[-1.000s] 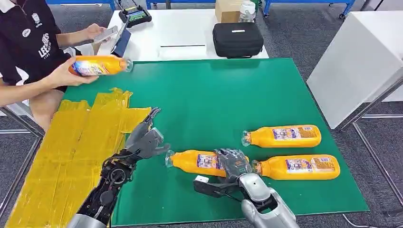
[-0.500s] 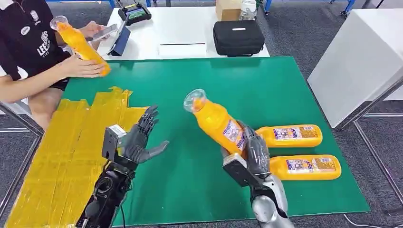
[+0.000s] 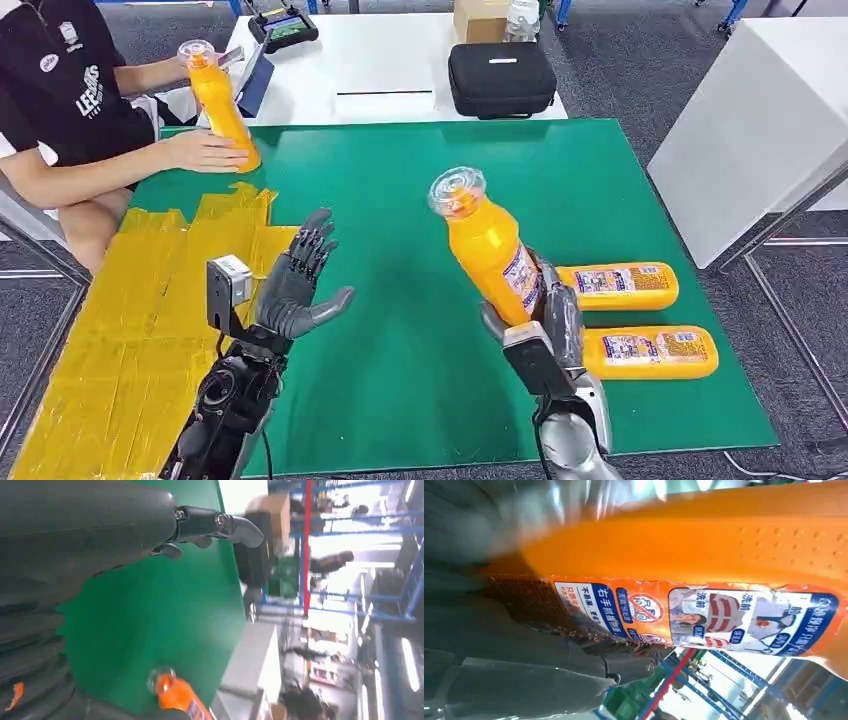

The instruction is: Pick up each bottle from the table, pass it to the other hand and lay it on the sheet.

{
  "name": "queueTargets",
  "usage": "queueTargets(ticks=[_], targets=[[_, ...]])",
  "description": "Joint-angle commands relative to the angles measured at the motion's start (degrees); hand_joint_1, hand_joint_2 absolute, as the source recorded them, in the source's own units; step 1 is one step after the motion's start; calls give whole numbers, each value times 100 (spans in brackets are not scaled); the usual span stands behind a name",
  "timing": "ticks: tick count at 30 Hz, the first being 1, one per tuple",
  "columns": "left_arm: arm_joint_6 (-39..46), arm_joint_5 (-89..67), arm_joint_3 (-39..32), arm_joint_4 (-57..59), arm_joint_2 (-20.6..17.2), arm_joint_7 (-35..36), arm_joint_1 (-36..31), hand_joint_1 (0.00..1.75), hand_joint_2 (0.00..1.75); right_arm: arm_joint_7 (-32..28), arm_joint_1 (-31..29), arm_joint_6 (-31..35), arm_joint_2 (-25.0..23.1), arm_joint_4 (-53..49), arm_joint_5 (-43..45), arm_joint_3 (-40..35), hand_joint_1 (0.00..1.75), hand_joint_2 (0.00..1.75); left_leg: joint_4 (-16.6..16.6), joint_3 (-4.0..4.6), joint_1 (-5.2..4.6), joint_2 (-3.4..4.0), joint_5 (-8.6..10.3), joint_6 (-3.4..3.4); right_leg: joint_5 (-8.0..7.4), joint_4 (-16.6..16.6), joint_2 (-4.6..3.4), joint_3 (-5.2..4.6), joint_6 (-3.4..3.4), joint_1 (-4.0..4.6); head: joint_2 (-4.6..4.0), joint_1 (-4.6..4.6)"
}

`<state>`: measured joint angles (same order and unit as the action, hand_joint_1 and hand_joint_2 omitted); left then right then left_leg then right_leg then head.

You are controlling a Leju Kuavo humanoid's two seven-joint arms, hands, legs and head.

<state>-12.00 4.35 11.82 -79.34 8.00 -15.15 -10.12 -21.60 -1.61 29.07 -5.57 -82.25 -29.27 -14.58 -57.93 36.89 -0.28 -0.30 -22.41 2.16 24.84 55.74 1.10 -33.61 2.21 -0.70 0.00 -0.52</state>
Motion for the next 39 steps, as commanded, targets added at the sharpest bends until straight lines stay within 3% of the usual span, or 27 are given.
queueTargets(ticks=[1, 11, 17, 38, 39], targets=[[-56, 260, 769, -32, -249, 22, -230, 0, 175, -41, -406, -402, -140, 706, 27, -317, 175, 175, 1, -14, 3, 9, -6, -9, 3, -3, -13, 14, -6, 2, 0, -2], [-102, 512, 1307, -328, -379, 143, -302, 0, 175, -64, -933, -693, -162, 1311, -78, -1006, 175, 175, 1, -6, 4, 10, -2, -7, -1, -3, -13, 6, -5, 4, 0, 0], [-45, 601, 1493, -144, -375, 112, -439, 0, 175, 43, -1033, -806, -104, 1364, -645, -1568, 175, 175, 2, -28, 5, 13, -11, -15, 7, -5, -19, 28, -10, 4, 0, 0], [-207, 689, 1443, 95, -270, 0, -531, 0, 175, 139, -1117, -854, -301, 1655, -1156, -1913, 175, 175, 2, -8, 3, 4, -2, -7, 1, -3, -8, 7, -5, 3, 0, 0], [-175, 723, 1394, 103, -249, -10, -519, 9, 175, 191, -1124, -839, -323, 1687, -1224, -1948, 175, 175, 2, -23, 6, 7, -9, -13, 7, -4, -13, 23, -10, 5, 0, 0]])
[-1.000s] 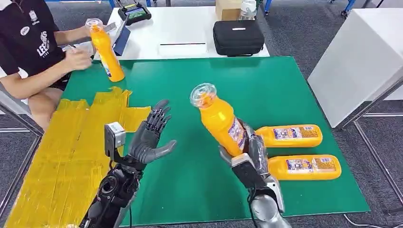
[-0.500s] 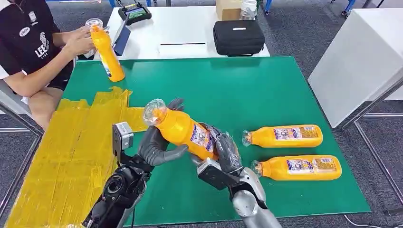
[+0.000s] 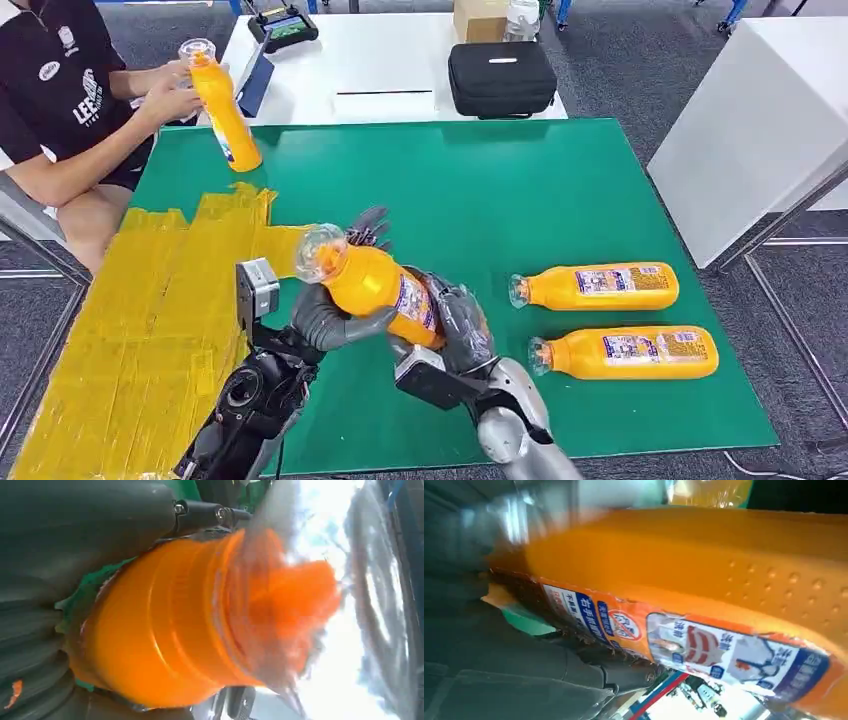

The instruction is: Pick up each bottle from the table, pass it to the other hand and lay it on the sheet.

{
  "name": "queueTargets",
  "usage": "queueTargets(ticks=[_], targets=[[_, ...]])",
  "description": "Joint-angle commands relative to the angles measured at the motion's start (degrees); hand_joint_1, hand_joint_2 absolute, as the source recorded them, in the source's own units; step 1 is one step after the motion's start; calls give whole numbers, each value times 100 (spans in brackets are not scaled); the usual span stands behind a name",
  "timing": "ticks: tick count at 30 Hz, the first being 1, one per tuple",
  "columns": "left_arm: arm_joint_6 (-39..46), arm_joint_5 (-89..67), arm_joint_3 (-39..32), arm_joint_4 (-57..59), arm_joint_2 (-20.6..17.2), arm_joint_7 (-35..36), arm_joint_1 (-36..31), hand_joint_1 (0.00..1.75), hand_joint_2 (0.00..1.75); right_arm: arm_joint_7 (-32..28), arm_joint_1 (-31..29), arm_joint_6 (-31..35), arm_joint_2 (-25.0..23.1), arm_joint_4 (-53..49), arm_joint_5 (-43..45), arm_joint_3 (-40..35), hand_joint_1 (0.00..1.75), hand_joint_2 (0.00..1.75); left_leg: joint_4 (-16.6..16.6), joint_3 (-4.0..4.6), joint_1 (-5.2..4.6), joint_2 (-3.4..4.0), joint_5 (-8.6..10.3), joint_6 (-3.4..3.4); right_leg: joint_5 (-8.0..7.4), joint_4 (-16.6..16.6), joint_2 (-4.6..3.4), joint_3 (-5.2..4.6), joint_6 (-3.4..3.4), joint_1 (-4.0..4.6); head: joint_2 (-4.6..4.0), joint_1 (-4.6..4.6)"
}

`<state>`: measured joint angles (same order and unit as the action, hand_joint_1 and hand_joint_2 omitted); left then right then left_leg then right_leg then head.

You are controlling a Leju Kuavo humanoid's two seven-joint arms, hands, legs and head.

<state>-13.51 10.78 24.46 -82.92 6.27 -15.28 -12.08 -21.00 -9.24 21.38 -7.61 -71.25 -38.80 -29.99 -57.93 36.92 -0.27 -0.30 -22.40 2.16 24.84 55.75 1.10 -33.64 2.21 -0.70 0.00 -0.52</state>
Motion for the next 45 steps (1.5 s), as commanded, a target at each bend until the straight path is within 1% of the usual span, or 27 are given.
queueTargets(ticks=[1, 2, 3, 5, 6, 8, 9, 11, 15, 17, 22, 23, 24, 25, 26, 30, 32, 34, 35, 36, 37, 38, 39, 41, 43, 44, 45], targets=[[-7, 104, 97, 460, -61, -7, -311, 147, 175, 137, -364, -79, -128, 602, -275, -413, 175, 175, 2, -21, 4, 8, -7, -11, 5, -4, -12, 21, -8, 3, 0, 0], [13, 136, 52, 448, -54, -16, -298, 175, 175, 142, -358, -87, -133, 621, -272, -412, 175, 175, 3, -14, 4, 6, -4, -9, 2, -5, -9, 14, -6, 3, 0, 2], [29, 155, 17, 435, -51, -19, -293, 175, 175, 148, -353, -80, -137, 626, -264, -396, 175, 175, 4, -32, 5, 8, -10, -15, 8, -7, -14, 32, -10, 4, 0, -2], [49, 175, -22, 429, -48, -14, -286, 175, 175, 145, -339, -77, -130, 607, -253, -369, 175, 175, 3, -13, 5, 2, -3, -9, 2, -6, -5, 15, -6, 4, 0, 0], [53, 178, -29, 435, -48, -12, -285, 175, 175, 142, -334, -79, -127, 596, -249, -360, 175, 175, 3, -45, 9, 5, -16, -21, 15, -9, -13, 48, -14, 7, 0, 0], [59, 187, -34, 452, -44, -7, -269, 175, 175, 132, -316, -82, -108, 566, -231, -337, 175, 175, 3, -12, 2, 2, -3, -7, 3, -5, -5, 13, -5, 2, 0, 2], [56, 189, -29, 452, -41, -6, -267, 175, 175, 130, -311, -75, -104, 563, -224, -329, 175, 175, 4, -30, 4, 5, -10, -14, 9, -7, -10, 31, -9, 3, 0, 0], [60, 189, -4, 457, -35, -4, -278, 175, 175, 124, -301, -70, -104, 561, -190, -303, 175, 175, 3, -13, 4, -1, -3, -7, 3, -6, -2, 15, -5, 3, 0, 2], [74, 189, -15, 424, -72, -12, -246, 175, 175, 122, -243, -105, -121, 508, -183, -300, 175, 175, 4, -28, 6, 1, -9, -13, 9, -8, -7, 31, -10, 4, 0, 0], [79, 190, -28, 375, -92, -20, -197, 175, 175, 117, -257, -120, -113, 537, -181, -298, 175, 175, 4, -15, 3, 2, -4, -8, 4, -6, -5, 15, -6, 2, 0, 0], [80, 191, -29, 360, -89, -20, -187, 175, 175, 113, -263, -116, -116, 550, -178, -299, 175, 175, 4, -44, 7, 5, -16, -19, 14, -10, -13, 46, -13, 5, 0, -2], [82, 190, -27, 354, -79, -21, -188, 175, 175, 112, -271, -115, -114, 556, -176, -291, 175, 175, 4, -17, 4, 3, -5, -9, 4, -7, -7, 18, -6, 3, 0, 0], [105, 187, -41, 344, -65, -30, -181, 175, 175, 110, -268, -62, -129, 557, -176, -257, 175, 175, 3, -26, 5, 4, -9, -12, 8, -8, -9, 27, -8, 4, 0, 0], [121, 179, -49, 345, -58, -31, -181, 175, 175, 117, -273, -31, -137, 548, -177, -240, 119, 175, 4, -36, 5, 4, -14, -16, 12, -8, -10, 38, -11, 4, 0, 0], [131, 174, -58, 347, -40, -27, -182, 175, 175, 128, -281, 54, -157, 521, -176, -197, 0, 175, 5, -20, 3, 2, -6, -10, 6, -7, -6, 21, -7, 2, 0, 0], [415, 34, -136, 418, -12, -107, -167, 175, 175, 106, -166, 309, -112, 81, -207, -68, 0, 175, 2, -34, 5, 2, -14, -15, 14, -6, -8, 37, -10, 3, 0, -2], [417, 36, -156, 435, -28, -101, -174, 175, 175, 132, -128, 289, -73, -76, -211, -55, 0, 175, 3, -8, 1, -3, -2, -7, 4, -4, 0, 8, -5, 0, 0, 0], [417, 36, -156, 435, -28, -101, -174, 175, 175, 132, -128, 289, -73, -76, -211, -55, 0, 175, 0, -33, 5, -1, -15, -16, 15, -5, -6, 35, -11, 3, 0, 0], [1033, -587, -195, 408, -57, -277, -169, 175, 175, 122, -57, 476, -64, -240, -285, 10, 0, 175, 3, -10, 2, 0, -4, -7, 4, -4, -3, 11, -5, 1, 0, 2], [1427, -1035, -190, 406, -85, -347, -176, 175, 175, 113, -18, 538, -42, -342, -294, 38, 0, 175, 2, -22, 3, 0, -9, -12, 9, -5, -5, 23, -8, 1, 0, 0], [2364, -2156, -158, 444, -123, -406, -198, 175, 175, 117, 86, 615, 25, -602, -313, 93, 0, 175, 3, -13, 2, -3, -5, -9, 7, -4, 0, 14, -6, 0, 0, 0], [3130, -3197, -118, 507, -118, -364, -219, 175, 175, 155, 195, 656, 124, -886, -444, 104, 0, 175, 2, -27, 3, -8, -11, -14, 14, -5, 2, 31, -9, 2, 0, 2], [3665, -4131, -90, 595, -97, -217, -227, 175, 175, 189, 265, 678, 171, -1069, -533, 124, 0, 175, 2, -12, 3, -12, -4, -9, 9, -4, 8, 16, -6, 1, 0, 0], [3858, -4504, -69, 647, -64, -105, -218, 175, 175, 203, 288, 683, 193, -1151, -550, 135, 0, 175, 3, -26, 3, -13, -9, -12, 14, -6, 7, 30, -8, 1, 0, 0], [3858, -4504, -69, 647, -64, -105, -218, 175, 175, 203, 288, 683, 193, -1151, -550, 135, 0, 175, 4, -8, -1, -8, -2, -6, 6, -4, 5, 9, -4, -2, 0, 0], [4224, -5089, -62, 752, -62, 33, -243, 175, 175, 193, 284, 701, 196, -1170, -540, 131, 0, 175, 2, -23, 5, -11, -9, -11, 12, -7, 6, 28, -7, 3, 0, 2], [5108, -6969, -176, 949, -21, 649, -275, 175, 175, 189, 295, 741, 208, -1228, -546, 129, 0, 175, 3, -17, 2, -8, -6, -9, 8, -7, 4, 20, -6, 1, 0, 0]])
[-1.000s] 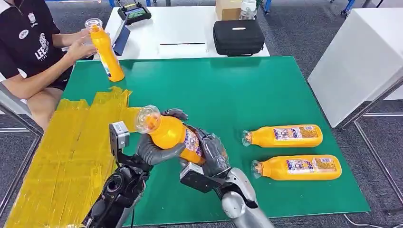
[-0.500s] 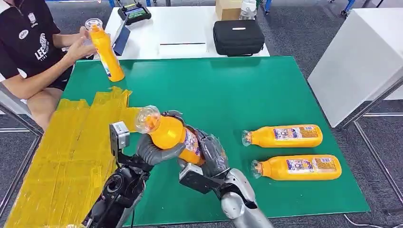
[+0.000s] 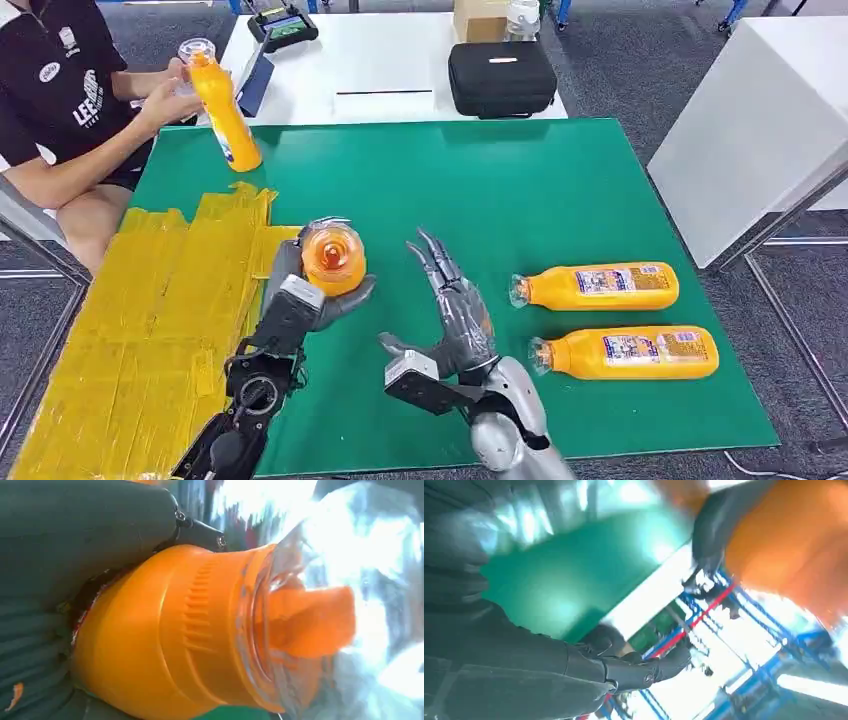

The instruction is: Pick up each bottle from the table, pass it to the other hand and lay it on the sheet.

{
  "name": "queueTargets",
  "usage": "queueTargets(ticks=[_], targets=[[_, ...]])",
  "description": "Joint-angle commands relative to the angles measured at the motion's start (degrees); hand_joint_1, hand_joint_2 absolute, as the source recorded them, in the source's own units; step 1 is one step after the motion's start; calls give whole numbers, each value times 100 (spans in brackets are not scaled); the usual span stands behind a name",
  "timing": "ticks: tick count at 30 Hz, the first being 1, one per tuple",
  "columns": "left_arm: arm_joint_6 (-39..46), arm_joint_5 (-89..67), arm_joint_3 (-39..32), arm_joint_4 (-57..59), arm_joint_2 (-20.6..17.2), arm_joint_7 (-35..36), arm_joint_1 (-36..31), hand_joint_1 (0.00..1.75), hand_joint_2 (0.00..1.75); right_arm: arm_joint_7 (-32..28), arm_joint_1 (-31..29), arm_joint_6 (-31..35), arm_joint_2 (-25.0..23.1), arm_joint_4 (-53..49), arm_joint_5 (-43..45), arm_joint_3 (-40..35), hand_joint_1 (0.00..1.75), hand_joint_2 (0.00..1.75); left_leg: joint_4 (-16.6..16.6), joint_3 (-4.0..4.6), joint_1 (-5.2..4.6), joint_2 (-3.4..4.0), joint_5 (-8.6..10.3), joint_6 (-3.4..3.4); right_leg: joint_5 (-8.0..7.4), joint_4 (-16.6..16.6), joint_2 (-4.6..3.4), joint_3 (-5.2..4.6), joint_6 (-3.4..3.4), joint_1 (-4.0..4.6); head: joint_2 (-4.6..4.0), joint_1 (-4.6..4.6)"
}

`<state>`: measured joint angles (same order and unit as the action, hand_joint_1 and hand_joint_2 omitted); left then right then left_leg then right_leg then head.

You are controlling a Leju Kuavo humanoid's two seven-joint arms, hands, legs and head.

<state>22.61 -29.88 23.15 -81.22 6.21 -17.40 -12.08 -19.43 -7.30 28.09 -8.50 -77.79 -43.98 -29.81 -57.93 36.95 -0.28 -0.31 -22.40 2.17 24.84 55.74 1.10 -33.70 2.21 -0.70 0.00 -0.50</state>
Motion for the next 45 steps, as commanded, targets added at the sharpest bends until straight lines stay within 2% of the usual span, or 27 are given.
queueTargets(ticks=[1, 2, 3, 4, 5, 6, 7, 9, 10, 12, 14, 16, 19, 22, 23, 26, 31, 33, 35, 36, 37, 38, 41, 42, 45], targets=[[1739, -4138, -257, 794, 39, 1310, -244, 175, 175, 42, 93, 80, 304, -603, -52, 95, 0, 175, 5, -15, 0, -6, -2, -6, 5, -6, 3, 19, -4, -1, 0, -2], [1739, -5875, -610, 599, 96, 1960, -162, 175, 175, 46, 44, 80, 305, -594, -52, 60, 0, 175, 5, -27, 3, -6, -7, -11, 9, -8, 0, 33, -7, 2, 0, -2], [1739, -6012, -273, 872, -343, 2527, -361, 175, 175, 64, -45, 65, 307, -527, -59, 12, 0, 175, 3, -13, 2, 8, -4, -8, 2, -5, -11, 13, -5, 1, 0, 0], [1737, -6012, 137, 1049, -730, 3018, -596, 175, 175, 72, -93, 62, 311, -478, -63, -15, 0, 175, 1, -51, 6, 13, -21, -21, 17, -7, -21, 53, -14, 4, 0, -4], [1551, -6012, 1127, 1340, -1259, 4141, -1049, 175, 175, 83, -174, 77, 307, -372, -56, -49, 0, 175, 5, -24, 2, 13, -5, -12, 4, -5, -13, 22, -9, 1, 0, -2], [1398, -6012, 2034, 1713, -1538, 5134, -1451, 175, 175, 55, -230, 169, 328, -297, -46, -106, 0, 175, 9, -32, 5, 1, -2, -19, 6, -5, -4, 33, -15, 4, 0, 0], [1324, -6012, 2304, 1848, -1624, 5444, -1582, 175, 175, 41, -239, 220, 338, -274, -51, -124, 0, 175, 8, -20, 5, -18, 4, -15, 5, -5, 15, 26, -12, 4, 0, -2], [1338, -6012, 2275, 2158, -1601, 5492, -1570, 175, 175, 16, -234, 362, 384, -242, -71, -171, 0, 175, 5, -24, 9, -30, 5, -18, 9, -3, 25, 31, -13, 7, 0, -2], [1338, -6012, 2275, 2158, -1601, 5492, -1570, 175, 175, 16, -234, 362, 384, -242, -71, -171, 0, 175, 8, -26, 8, 4, 4, -17, 0, -6, -7, 18, -13, 7, 0, -9], [973, -6012, 2368, 2371, -1628, 5627, -1651, 175, 175, 4, -226, 457, 423, -268, -64, -204, 0, 175, 9, -40, 10, 9, -2, -22, 3, -9, -14, 37, -15, 11, 0, -2], [533, -6012, 2433, 2668, -1908, 5740, -1983, 175, 175, -49, -209, 636, 446, -341, -43, -221, 0, 175, 6, -33, 13, 0, 0, -23, 7, -7, -4, 35, -11, 10, 0, 0], [580, -6012, 2338, 2683, -1924, 5740, -1949, 175, 175, -69, -190, 724, 445, -380, -77, -223, 0, 175, 1, -15, 14, 10, 4, -18, 0, 1, -13, 15, -9, 10, 0, 0], [569, -6012, 2070, 2687, -1895, 5740, -1826, 175, 175, -61, -112, 863, 470, -559, -138, -290, 0, 175, 2, -33, 15, 19, -5, -26, 8, 1, -23, 32, -14, 11, 0, -2], [446, -6012, 1892, 2848, -1768, 5740, -1726, 175, 175, -33, -123, 921, 459, -632, -225, -343, 0, 175, 4, -10, 8, 6, 6, -18, 1, 1, -7, 9, -8, 7, 0, -2], [446, -6012, 1892, 2848, -1768, 5740, -1726, 175, 175, -33, -123, 921, 459, -632, -225, -343, 0, 175, 3, -31, 11, 6, -3, -25, 11, 0, -10, 31, -13, 9, 0, 0], [243, -6012, 1543, 3158, -1512, 5740, -1598, 175, 175, 55, -233, 880, 460, -561, -311, -446, 0, 175, 1, -23, 11, 14, -2, -22, 5, 0, -20, 22, -10, 9, 0, 0], [180, -6012, 983, 3032, -1544, 5740, -1464, 175, 175, 89, -278, 830, 495, -553, -270, -499, 0, 175, -1, -11, 12, 14, 1, -21, 2, 2, -19, 11, -11, 10, 0, -2], [189, -6012, 928, 3032, -1302, 5740, -1305, 150, 175, 118, -252, 836, 508, -598, -256, -503, 0, 175, 3, -17, 10, 9, 0, -22, 5, -1, -14, 17, -10, 8, 0, 0], [188, -6012, 666, 3056, -1029, 5548, -1179, 148, 175, 153, -243, 813, 504, -610, -251, -497, 0, 175, 7, -29, 8, 1, -3, -22, 10, -6, -7, 33, -9, 6, 0, 0], [180, -6012, 594, 3079, -994, 5468, -1172, 136, 175, 169, -245, 792, 502, -605, -253, -497, 0, 175, 6, -20, 7, 3, 0, -19, 6, -5, -8, 21, -8, 5, 0, -2], [165, -6012, 432, 3119, -900, 5324, -1135, 52, 175, 197, -247, 753, 499, -605, -273, -493, 0, 175, 4, -8, 6, 1, 4, -16, 3, -2, -5, 9, -6, 4, 0, -4], [215, -6012, 537, 3151, -960, 5419, -1166, 2, 175, 214, -243, 727, 491, -616, -275, -481, 0, 175, 3, -22, 8, -2, -2, -19, 9, -4, -4, 26, -7, 6, 0, 0], [215, -6012, 537, 3151, -960, 5419, -1166, 0, 175, 214, -243, 727, 491, -616, -275, -481, 0, 175, 0, -23, 8, 4, -6, -21, 11, -1, -12, 28, -9, 6, 0, -2], [390, -6012, 690, 3123, -1028, 5622, -1155, 0, 175, 210, -240, 718, 483, -652, -265, -475, 0, 175, 0, -16, 8, 5, -3, -21, 7, -1, -12, 20, -9, 6, 0, 2], [473, -6012, 465, 3033, -921, 5341, -1069, 0, 175, 213, -208, 739, 494, -768, -259, -448, 0, 175, 2, -12, 6, 5, -1, -22, 7, 0, -12, 15, -11, 5, 0, -2]])
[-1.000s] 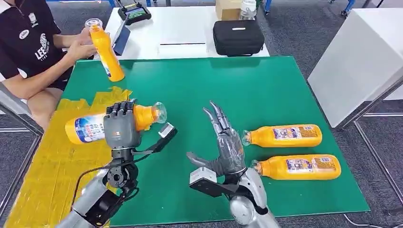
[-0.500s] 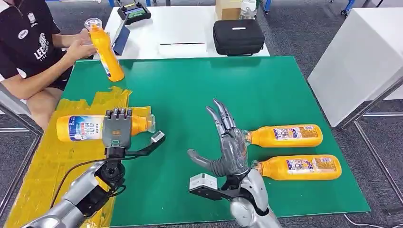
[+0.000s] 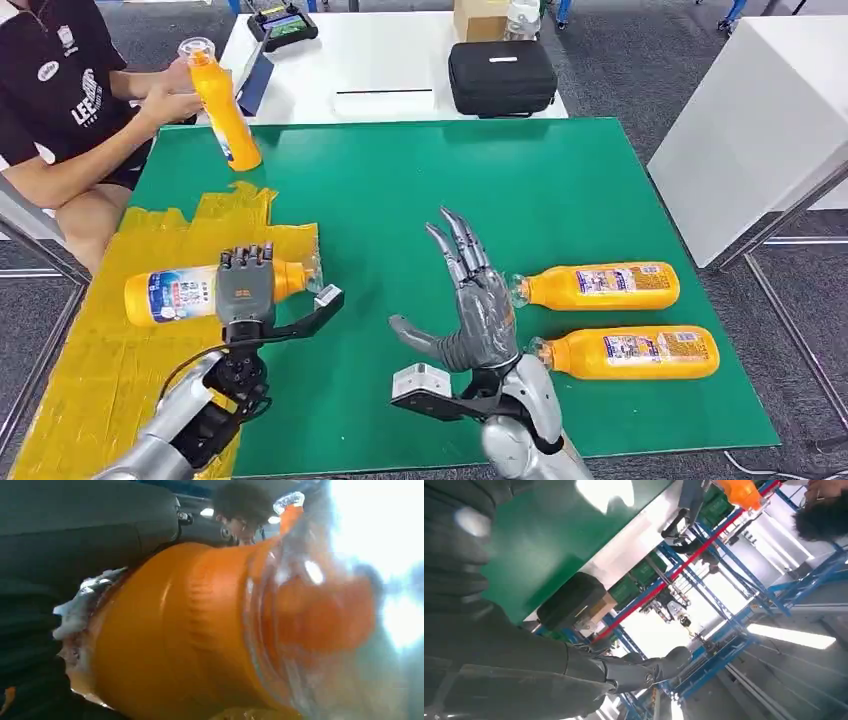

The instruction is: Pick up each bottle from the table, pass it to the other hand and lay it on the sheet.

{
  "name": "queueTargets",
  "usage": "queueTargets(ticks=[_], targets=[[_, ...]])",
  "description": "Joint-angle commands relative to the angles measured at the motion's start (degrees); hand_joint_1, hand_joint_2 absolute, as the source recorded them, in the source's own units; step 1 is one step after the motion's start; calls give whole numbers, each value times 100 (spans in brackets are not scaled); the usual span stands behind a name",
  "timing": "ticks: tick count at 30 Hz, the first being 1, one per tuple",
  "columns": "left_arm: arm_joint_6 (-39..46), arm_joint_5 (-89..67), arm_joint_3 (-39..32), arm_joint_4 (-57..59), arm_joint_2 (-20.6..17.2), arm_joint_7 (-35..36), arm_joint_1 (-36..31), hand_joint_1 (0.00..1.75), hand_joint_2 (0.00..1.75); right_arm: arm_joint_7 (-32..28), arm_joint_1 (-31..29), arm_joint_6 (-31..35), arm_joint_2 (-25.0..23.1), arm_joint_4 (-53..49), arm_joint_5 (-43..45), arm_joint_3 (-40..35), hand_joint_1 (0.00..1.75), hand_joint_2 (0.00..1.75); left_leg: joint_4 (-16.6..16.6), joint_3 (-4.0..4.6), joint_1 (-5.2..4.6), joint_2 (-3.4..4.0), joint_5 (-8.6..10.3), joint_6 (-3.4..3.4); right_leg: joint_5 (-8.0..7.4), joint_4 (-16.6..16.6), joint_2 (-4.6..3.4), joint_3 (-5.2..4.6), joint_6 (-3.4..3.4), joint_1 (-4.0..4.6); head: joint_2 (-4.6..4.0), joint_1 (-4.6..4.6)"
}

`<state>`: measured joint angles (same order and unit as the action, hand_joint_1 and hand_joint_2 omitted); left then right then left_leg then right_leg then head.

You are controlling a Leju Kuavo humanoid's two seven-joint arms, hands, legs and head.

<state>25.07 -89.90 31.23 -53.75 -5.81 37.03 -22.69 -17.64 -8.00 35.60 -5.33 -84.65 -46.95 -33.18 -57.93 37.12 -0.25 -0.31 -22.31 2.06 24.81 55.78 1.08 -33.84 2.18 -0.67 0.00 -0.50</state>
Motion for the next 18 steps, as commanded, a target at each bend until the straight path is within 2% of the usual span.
queueTargets(ticks=[1, 3, 4, 9, 14, 18], targets=[[217, -10, -419, 289, 330, -205, -2, 0, 175, 35, -121, -10, 182, -93, 42, -98, 0, 175, 1, -18, 4, 5, -7, -9, 6, -3, -8, 18, -7, 4, 0, 0], [285, -10, -792, 296, 518, -566, 99, 0, 175, 28, -72, 16, 185, -38, 27, -76, 0, 175, 2, -21, 5, -2, -7, -10, 8, -5, -2, 21, -6, 4, 0, -2], [359, -10, -961, 333, 602, -752, 144, 0, 175, 3, -42, 25, 194, 36, 34, -76, 0, 175, 0, -53, 8, -2, -22, -20, 23, -6, -6, 56, -13, 7, 0, -2], [722, -10, -1750, 307, 946, -1557, 331, 0, 175, -105, -22, 232, 212, 122, -1, 44, 0, 175, 5, -28, 5, 6, -9, -7, 7, -10, -9, 28, -3, 3, 0, 0], [815, -10, -1719, 254, 905, -1543, 349, 0, 175, -75, -54, 247, 223, 63, -63, 105, 0, 175, 3, -10, 2, 3, -2, -5, 2, -5, -5, 9, -3, 1, 0, 0], [815, -10, -1719, 254, 905, -1543, 349, 0, 175, -75, -54, 247, 223, 63, -63, 105, 0, 175, 1, -29, 6, 4, -11, -12, 10, -6, -8, 30, -8, 5, 0, -2]])
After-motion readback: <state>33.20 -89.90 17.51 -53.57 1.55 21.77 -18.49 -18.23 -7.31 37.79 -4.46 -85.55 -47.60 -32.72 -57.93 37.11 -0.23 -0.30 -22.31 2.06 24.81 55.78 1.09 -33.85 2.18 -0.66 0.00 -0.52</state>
